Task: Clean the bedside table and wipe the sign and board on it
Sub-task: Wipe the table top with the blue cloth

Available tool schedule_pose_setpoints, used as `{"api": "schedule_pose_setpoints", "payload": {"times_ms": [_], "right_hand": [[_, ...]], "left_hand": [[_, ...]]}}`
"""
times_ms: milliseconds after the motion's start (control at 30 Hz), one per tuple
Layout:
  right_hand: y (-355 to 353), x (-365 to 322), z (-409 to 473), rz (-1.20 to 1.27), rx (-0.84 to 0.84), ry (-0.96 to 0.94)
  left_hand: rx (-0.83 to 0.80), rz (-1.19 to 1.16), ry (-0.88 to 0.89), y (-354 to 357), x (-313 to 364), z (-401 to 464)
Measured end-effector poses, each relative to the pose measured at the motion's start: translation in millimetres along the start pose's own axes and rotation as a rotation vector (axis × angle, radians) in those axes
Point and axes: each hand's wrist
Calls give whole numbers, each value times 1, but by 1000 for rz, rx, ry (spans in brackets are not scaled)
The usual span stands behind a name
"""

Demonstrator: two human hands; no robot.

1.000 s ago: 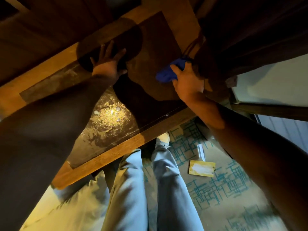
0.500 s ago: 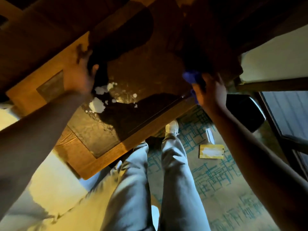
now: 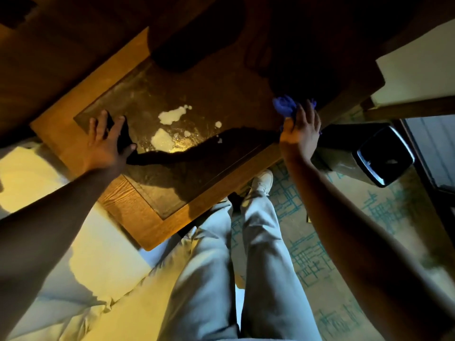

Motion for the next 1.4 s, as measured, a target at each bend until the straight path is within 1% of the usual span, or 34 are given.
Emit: {"api": "schedule_pose_setpoints", "payload": {"times_ms": [133,300,400,500,633,767,800,933,1033,1067,1167,1267,1333,1400], "right_hand": [[9,-3,-7,-107,-97,-11],[14,-7,-18,-69,-42,-17],[20,-11,-41,-42,-43,-28],[29,-16,-86,-81,-95,-136],[37,-22,-133,-145,-230,-296],[36,-20,-97,-216,-261,-447],[38,-24,-81,-237,-257,-454],[49,-60,-13,-257,-215,-353],[57,-87,5,-201,-214,-237],[59,-93,-1,-194,-211,-239],[59,-90,-43,-233,-187,-377],[54,-68,-96,-212,-181,-405],[51,-54,-131,-186,-212,-421],[50,-42,-149,-213,-271,-488]], "left_hand": [[-80,59,9,-2,-6,1],[-143,79,-28,-5,0,7],[-147,62,-26,-4,-2,8],[-128,75,-2,-1,-4,6],[-117,91,14,-2,-3,6],[-127,116,-8,-2,0,5],[-126,123,-10,-2,0,6],[-140,103,-29,-3,-1,5],[-154,80,-52,-5,1,7],[-156,72,-57,-5,1,7],[-155,45,-53,-4,0,6],[-145,42,-53,-1,-1,4],[-145,73,-36,0,2,4],[-163,101,-45,-3,3,5]]}}
Point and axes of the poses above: each hand's wrist, its own z-axis towards the middle knuckle, its own y-axis out of the palm, x = y × z, and after that the axes turned 9 degrees about x, right-handed
